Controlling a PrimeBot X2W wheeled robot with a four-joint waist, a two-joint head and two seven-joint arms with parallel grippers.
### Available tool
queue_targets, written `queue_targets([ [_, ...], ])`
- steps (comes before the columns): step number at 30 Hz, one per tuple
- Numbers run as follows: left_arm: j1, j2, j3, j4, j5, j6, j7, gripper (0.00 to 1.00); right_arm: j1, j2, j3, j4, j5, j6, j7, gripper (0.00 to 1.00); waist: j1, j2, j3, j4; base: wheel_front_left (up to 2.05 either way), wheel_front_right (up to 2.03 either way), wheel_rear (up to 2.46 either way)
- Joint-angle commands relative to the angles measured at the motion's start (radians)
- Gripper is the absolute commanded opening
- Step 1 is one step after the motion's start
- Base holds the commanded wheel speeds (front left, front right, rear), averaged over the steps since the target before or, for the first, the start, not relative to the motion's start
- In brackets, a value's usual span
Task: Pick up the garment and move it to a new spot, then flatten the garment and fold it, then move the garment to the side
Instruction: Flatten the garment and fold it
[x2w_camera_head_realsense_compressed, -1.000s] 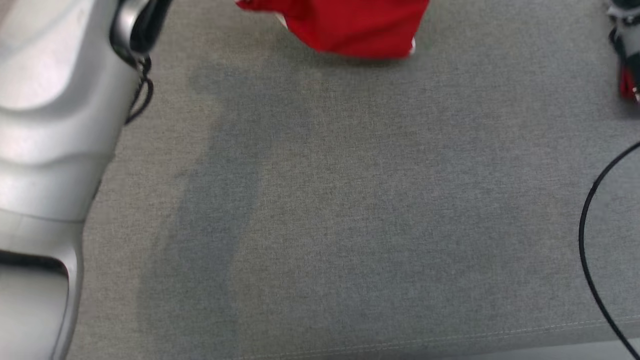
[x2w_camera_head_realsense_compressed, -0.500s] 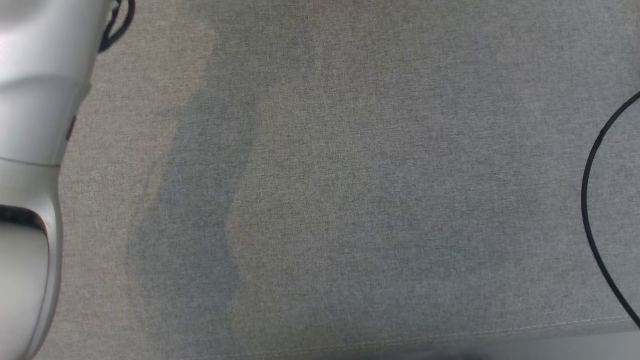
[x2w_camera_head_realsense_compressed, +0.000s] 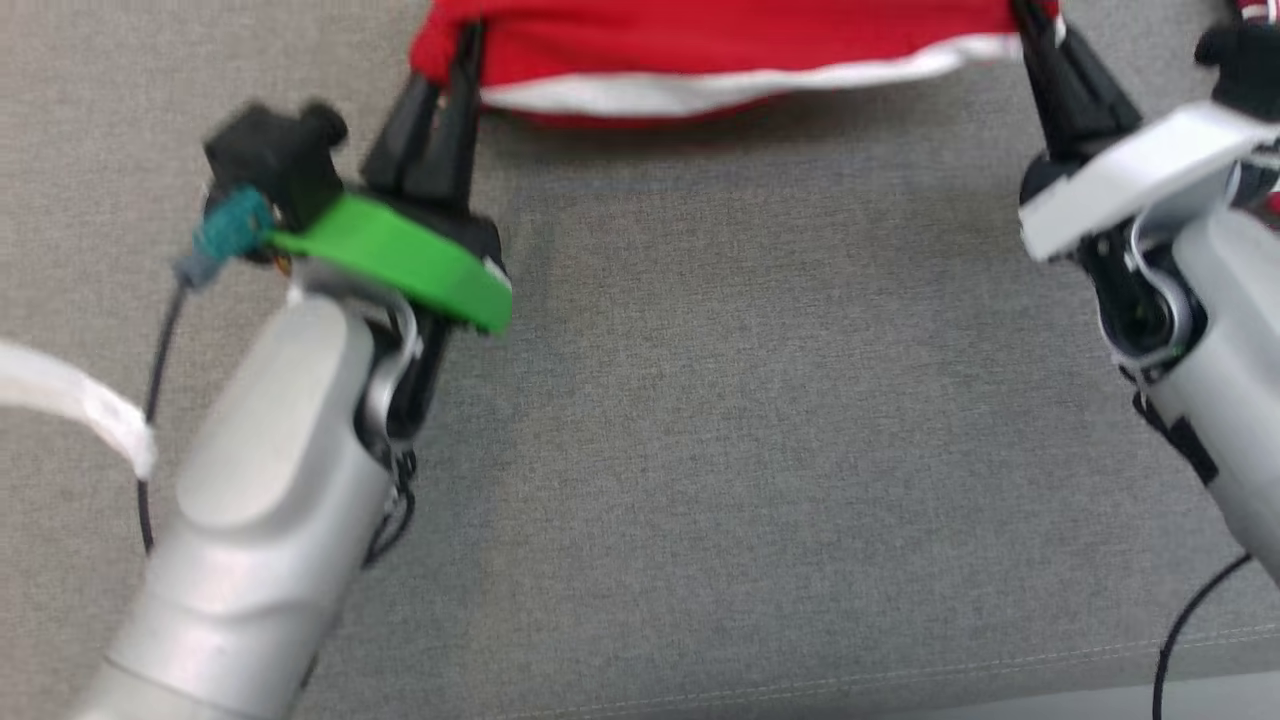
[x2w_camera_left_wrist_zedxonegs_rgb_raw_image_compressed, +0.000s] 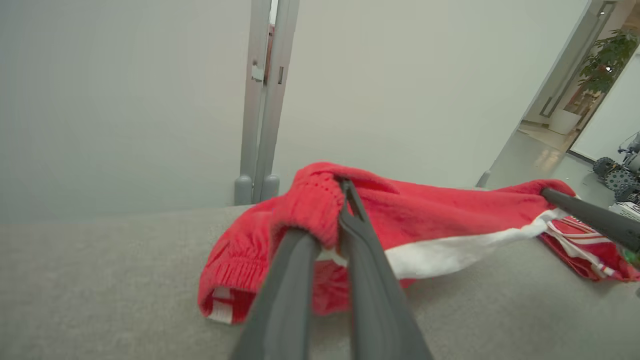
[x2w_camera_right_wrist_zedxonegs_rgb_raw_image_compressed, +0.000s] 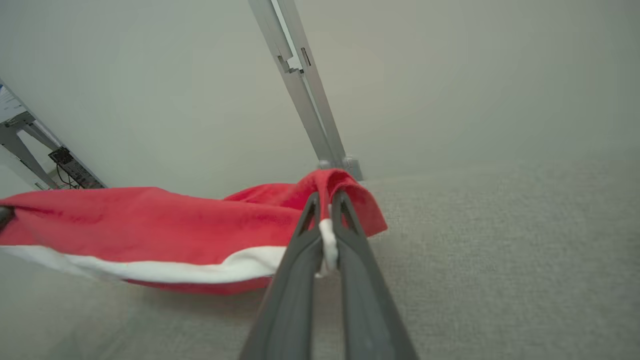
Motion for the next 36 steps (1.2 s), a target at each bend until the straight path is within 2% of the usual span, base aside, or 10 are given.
queue_targets([
  [1,0.072,-0.005,0.012,-0.032,0.02,0.008,-0.002,0.0,0.059,-0.019,-0.01,-0.023,0.007,-0.001,-0.007,0.0,-0.0001,-0.0001,-0.041,-0.003,0.0,0.0,0.0],
  [6,0.333,-0.014,0.032,-0.132,0.099,0.02,-0.003,0.0,0.3,-0.048,-0.084,-0.102,0.028,-0.001,-0.008,0.0,-0.0001,-0.0001,-0.094,0.006,0.0,0.0,0.0],
  [11,0.497,-0.011,0.02,-0.164,0.133,0.007,-0.003,0.0,0.502,-0.023,-0.179,-0.159,0.001,-0.001,-0.009,0.0,-0.0001,-0.0001,-0.151,0.017,0.0,0.0,0.0],
  [16,0.617,-0.009,0.018,-0.176,0.149,0.0,-0.003,0.0,0.697,0.053,-0.307,-0.218,-0.048,-0.002,-0.009,0.0,-0.0001,-0.0001,-0.206,0.03,0.0,0.0,0.0],
  [23,0.725,0.006,0.016,-0.226,0.171,0.002,-0.003,0.0,0.9,0.162,-0.419,-0.336,-0.124,-0.002,0.006,0.0,-0.0001,-0.0001,-0.233,0.04,0.0,0.0,0.0],
  [27,0.748,0.01,0.017,-0.252,0.171,0.008,-0.003,0.0,0.964,0.218,-0.5,-0.403,-0.124,-0.002,0.047,0.0,-0.0001,-0.0001,-0.23,0.039,0.0,0.0,0.0],
  [31,0.733,-0.011,0.003,-0.247,0.164,-0.002,-0.003,0.0,0.956,0.241,-0.557,-0.46,-0.164,-0.002,0.1,0.0,-0.0001,-0.0001,-0.225,0.037,0.0,0.0,0.0],
  [36,0.685,-0.033,0.006,-0.232,0.167,-0.012,-0.003,0.0,0.879,0.227,-0.59,-0.502,-0.216,-0.002,0.16,0.0,-0.0001,-0.0001,-0.216,0.044,0.0,0.0,0.0],
])
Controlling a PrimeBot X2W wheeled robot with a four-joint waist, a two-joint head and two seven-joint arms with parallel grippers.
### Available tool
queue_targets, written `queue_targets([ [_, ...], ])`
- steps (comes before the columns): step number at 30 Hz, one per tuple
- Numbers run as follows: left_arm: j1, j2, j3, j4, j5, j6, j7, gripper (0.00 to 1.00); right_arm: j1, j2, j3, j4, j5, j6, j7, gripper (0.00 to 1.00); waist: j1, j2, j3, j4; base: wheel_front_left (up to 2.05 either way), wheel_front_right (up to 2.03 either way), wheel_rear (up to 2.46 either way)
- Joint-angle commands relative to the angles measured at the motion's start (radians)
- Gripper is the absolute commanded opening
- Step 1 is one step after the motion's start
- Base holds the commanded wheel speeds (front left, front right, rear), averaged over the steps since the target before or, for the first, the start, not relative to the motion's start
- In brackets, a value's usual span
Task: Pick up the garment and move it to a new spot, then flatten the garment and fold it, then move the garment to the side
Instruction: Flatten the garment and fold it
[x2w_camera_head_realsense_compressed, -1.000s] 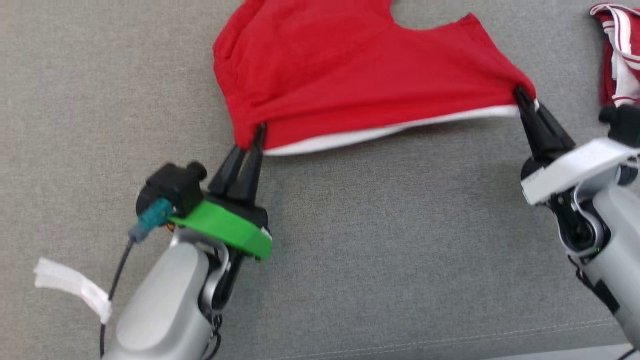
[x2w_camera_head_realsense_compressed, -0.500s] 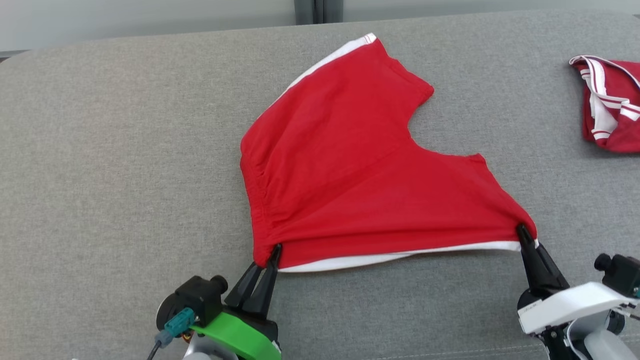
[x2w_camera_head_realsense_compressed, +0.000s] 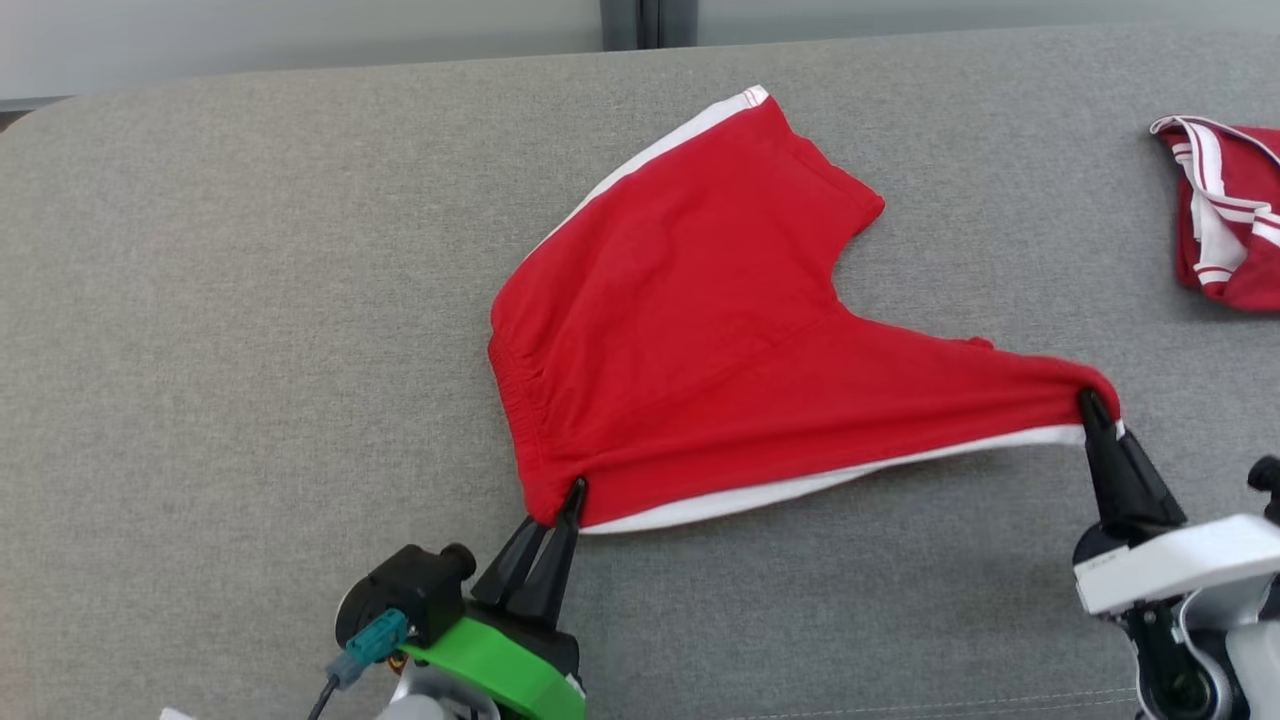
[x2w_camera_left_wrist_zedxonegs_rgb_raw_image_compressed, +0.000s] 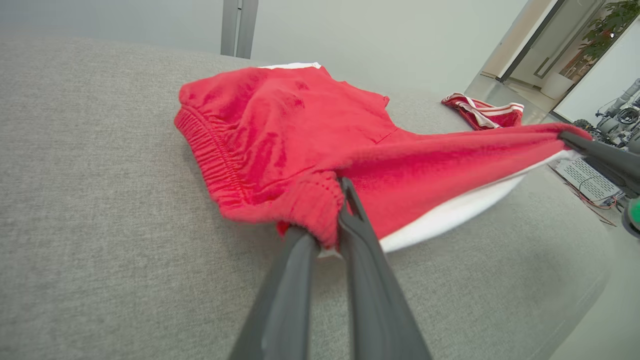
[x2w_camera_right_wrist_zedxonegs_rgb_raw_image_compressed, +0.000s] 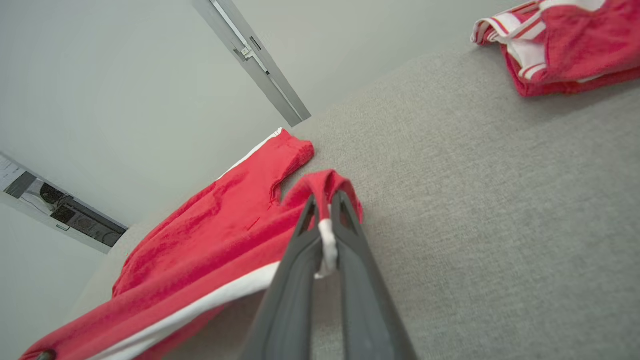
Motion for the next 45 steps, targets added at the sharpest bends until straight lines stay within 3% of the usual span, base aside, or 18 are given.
queue_targets([
  [1,-0.031,-0.006,0.006,0.004,0.008,-0.006,-0.003,0.0,-0.042,-0.011,-0.012,-0.004,-0.011,-0.002,0.018,0.0,0.0001,0.0,0.007,0.009,0.0,0.0,0.0],
  [8,-0.145,-0.054,0.026,0.053,-0.024,-0.025,-0.003,0.0,-0.252,-0.063,-0.024,0.047,-0.024,-0.002,0.141,0.0,0.0001,0.0,0.062,0.079,0.0,0.0,0.0],
  [14,-0.298,-0.095,0.013,0.151,-0.055,-0.038,-0.003,0.0,-0.479,-0.127,0.03,0.14,-0.076,-0.002,0.21,0.0,0.0001,0.0,0.134,0.153,0.0,0.0,0.0],
  [21,-0.48,-0.114,-0.007,0.28,-0.091,-0.046,-0.003,0.0,-0.749,-0.164,0.093,0.364,-0.12,-0.002,0.255,0.0,0.0001,0.0,0.218,0.23,0.0,0.0,0.0],
  [31,-0.632,-0.118,-0.112,0.326,-0.193,-0.035,-0.003,0.0,-1.006,-0.143,0.186,0.66,-0.174,-0.002,0.215,0.0,0.0001,0.0,0.283,0.276,0.0,0.0,0.0],
  [32,-0.642,-0.118,-0.123,0.324,-0.197,-0.032,-0.003,0.18,-1.02,-0.141,0.195,0.682,-0.178,-0.002,0.201,0.33,0.0001,0.0,0.285,0.275,0.0,0.0,0.0],
  [33,-0.647,-0.118,-0.131,0.318,-0.197,-0.026,-0.003,0.84,-1.027,-0.14,0.203,0.697,-0.178,-0.002,0.19,0.96,0.0001,0.0,0.285,0.275,0.0,0.0,0.0],
  [34,-0.647,-0.118,-0.138,0.314,-0.2,-0.021,-0.003,1.0,-1.032,-0.137,0.213,0.715,-0.174,-0.002,0.177,1.0,0.0001,0.0,0.283,0.273,0.0,0.0,0.0],
  [45,-0.522,-0.117,-0.111,0.219,-0.059,0.038,-0.003,1.0,-0.947,-0.209,0.373,0.755,-0.104,-0.002,0.062,1.0,0.0001,0.0,0.216,0.256,0.0,0.0,0.0],
])
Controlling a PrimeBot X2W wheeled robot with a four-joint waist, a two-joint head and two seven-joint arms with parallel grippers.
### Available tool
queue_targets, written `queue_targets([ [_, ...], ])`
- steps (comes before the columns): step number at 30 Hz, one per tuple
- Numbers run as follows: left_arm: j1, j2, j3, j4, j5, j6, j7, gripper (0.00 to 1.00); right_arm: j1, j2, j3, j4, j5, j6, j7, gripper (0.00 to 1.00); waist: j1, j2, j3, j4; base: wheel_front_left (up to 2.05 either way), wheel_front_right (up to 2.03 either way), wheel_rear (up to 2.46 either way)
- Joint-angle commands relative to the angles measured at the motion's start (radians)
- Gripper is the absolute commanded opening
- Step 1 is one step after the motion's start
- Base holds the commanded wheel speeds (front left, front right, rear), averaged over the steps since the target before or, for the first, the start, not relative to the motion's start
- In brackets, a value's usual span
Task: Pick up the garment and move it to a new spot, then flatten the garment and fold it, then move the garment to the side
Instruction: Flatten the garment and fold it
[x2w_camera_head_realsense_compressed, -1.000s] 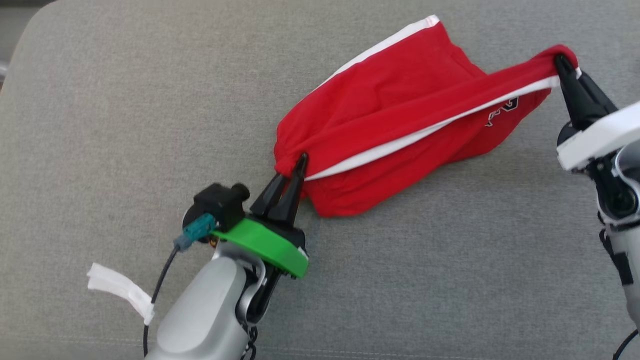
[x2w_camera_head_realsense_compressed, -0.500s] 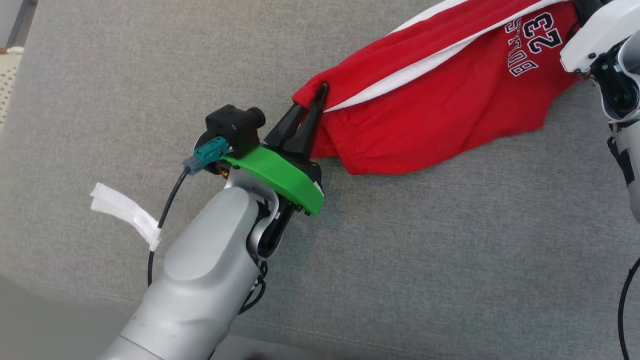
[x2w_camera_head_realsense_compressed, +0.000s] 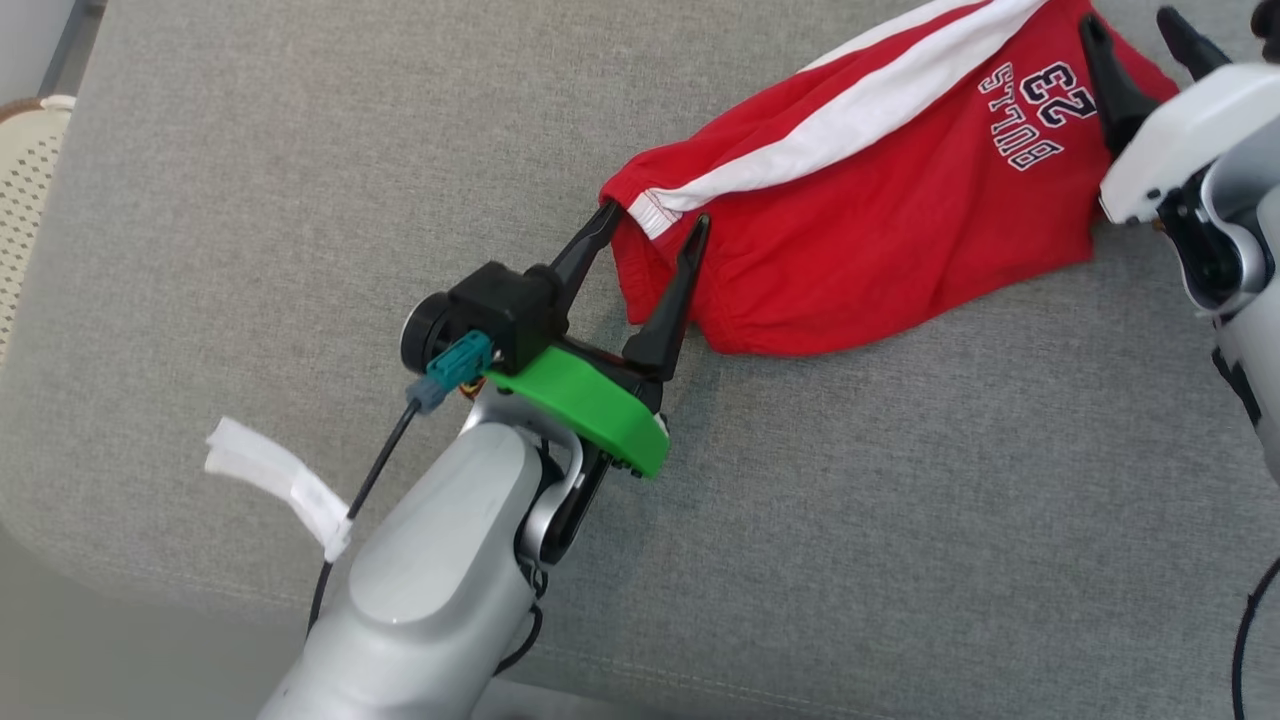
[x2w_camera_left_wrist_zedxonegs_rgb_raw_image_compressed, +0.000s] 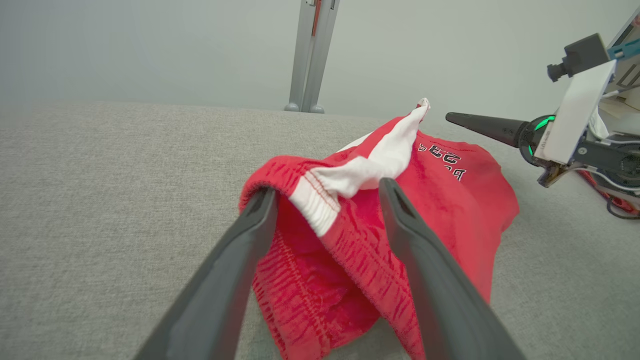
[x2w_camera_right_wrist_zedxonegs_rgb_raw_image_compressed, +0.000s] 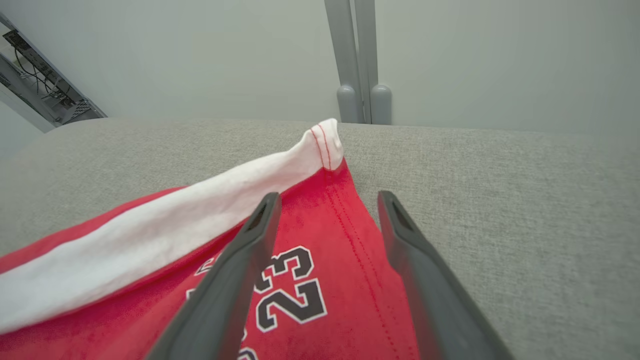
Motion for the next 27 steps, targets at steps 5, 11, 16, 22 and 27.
queue_targets([
  [5,0.1,0.003,0.049,-0.066,0.072,0.024,-0.003,1.0,0.054,-0.054,0.042,0.024,0.052,-0.001,-0.027,1.0,0.0,0.0,-0.039,0.003,0.0,0.0,0.0],
  [11,0.195,0.003,0.146,-0.151,0.124,0.042,-0.003,1.0,0.07,-0.088,0.07,0.063,0.085,-0.001,-0.04,1.0,0.0,0.0,-0.04,0.024,0.0,0.0,0.0],
  [16,0.274,0.003,0.257,-0.234,0.167,0.056,-0.003,1.0,0.074,-0.088,0.096,0.098,0.103,-0.001,-0.039,1.0,0.0,0.0,-0.036,0.037,0.0,0.0,0.0],
  [22,0.366,0.003,0.378,-0.326,0.218,0.068,-0.002,1.0,0.092,-0.08,0.136,0.124,0.129,-0.001,-0.012,1.0,0.0,0.0,-0.037,0.039,0.0,0.0,0.0],
  [27,0.403,0.003,0.421,-0.364,0.234,0.062,-0.001,1.0,0.097,-0.079,0.157,0.129,0.155,-0.001,-0.013,0.0,0.0,0.0,-0.041,0.038,0.0,0.0,0.0],
])
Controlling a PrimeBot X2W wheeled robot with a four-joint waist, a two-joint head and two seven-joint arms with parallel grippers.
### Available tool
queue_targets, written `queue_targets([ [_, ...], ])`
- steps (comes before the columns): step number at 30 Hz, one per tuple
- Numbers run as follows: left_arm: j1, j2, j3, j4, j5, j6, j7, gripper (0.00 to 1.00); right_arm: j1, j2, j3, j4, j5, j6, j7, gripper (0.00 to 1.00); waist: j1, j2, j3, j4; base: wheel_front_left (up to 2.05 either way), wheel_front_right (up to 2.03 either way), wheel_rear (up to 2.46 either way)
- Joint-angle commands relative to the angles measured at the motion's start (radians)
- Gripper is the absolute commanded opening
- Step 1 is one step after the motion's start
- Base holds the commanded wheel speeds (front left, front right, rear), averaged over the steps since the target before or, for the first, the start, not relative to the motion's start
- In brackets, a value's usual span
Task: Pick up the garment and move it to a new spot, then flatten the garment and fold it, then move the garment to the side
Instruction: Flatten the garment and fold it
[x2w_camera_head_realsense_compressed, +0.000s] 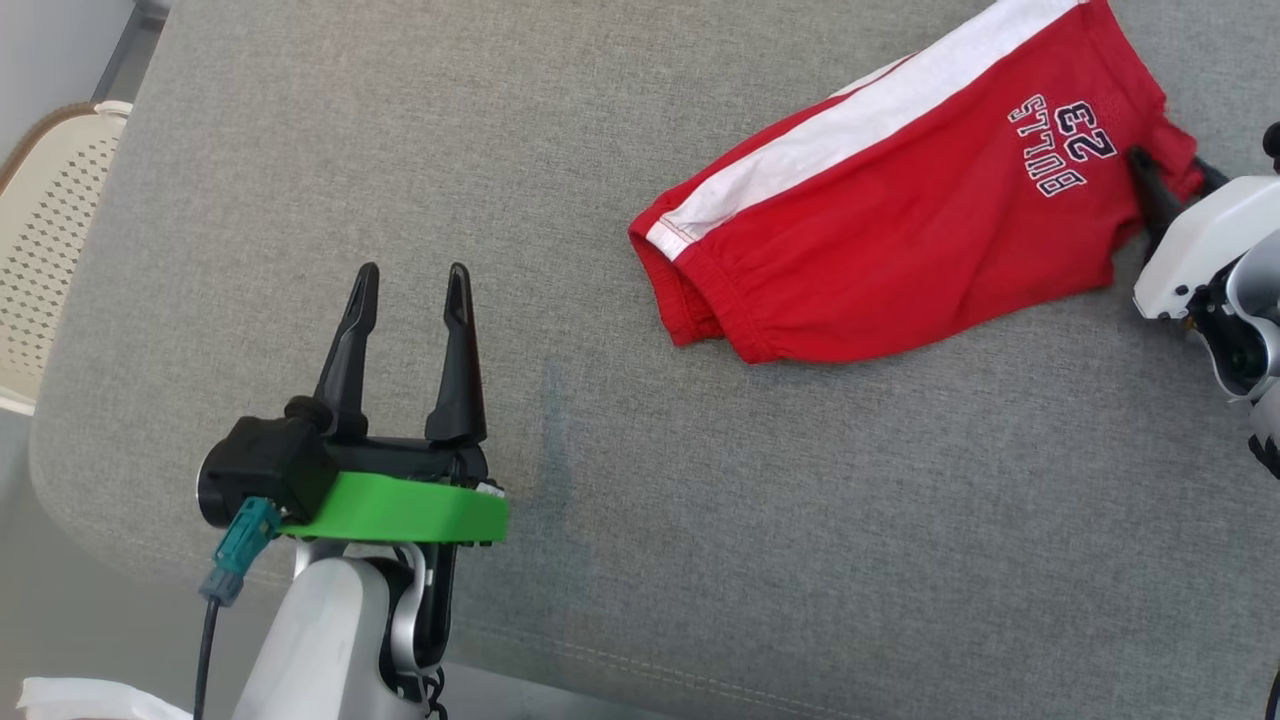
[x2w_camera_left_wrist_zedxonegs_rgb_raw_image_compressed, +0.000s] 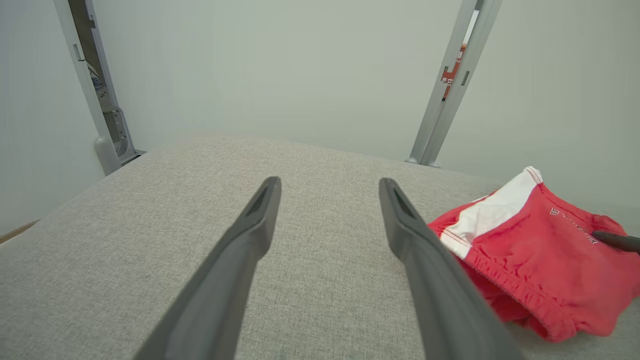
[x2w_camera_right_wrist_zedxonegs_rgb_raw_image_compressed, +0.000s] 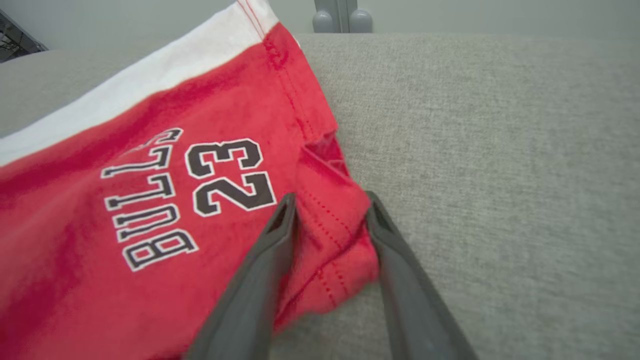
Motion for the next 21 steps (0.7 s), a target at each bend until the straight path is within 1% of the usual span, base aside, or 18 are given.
queue_targets([
  [1,0.014,0.002,0.008,-0.005,0.009,-0.002,0.0,1.0,0.019,0.004,0.008,0.004,0.013,-0.001,-0.006,0.0,0.0,0.0,-0.004,-0.003,0.0,0.0,0.0],
  [6,0.029,0.002,0.012,-0.002,0.045,-0.005,0.0,1.0,0.035,0.009,0.011,-0.011,0.05,-0.002,-0.055,0.0,0.0,0.0,-0.034,-0.025,0.0,0.0,0.0],
  [9,0.04,0.002,0.021,0.008,0.07,-0.011,0.0,1.0,0.068,0.008,0.011,-0.024,0.086,-0.002,-0.092,0.0,0.0,0.0,-0.062,-0.05,0.0,0.0,0.0],
  [15,0.072,0.002,0.057,0.02,0.106,-0.023,0.0,1.0,0.169,-0.022,0.006,-0.063,0.158,-0.002,-0.153,0.0,0.0,0.0,-0.114,-0.105,0.0,0.0,0.0],
  [21,0.103,0.002,0.088,0.029,0.131,-0.041,0.0,1.0,0.27,-0.053,-0.023,-0.094,0.231,-0.002,-0.186,0.0,0.0,0.0,-0.147,-0.153,0.0,0.0,0.0],
])
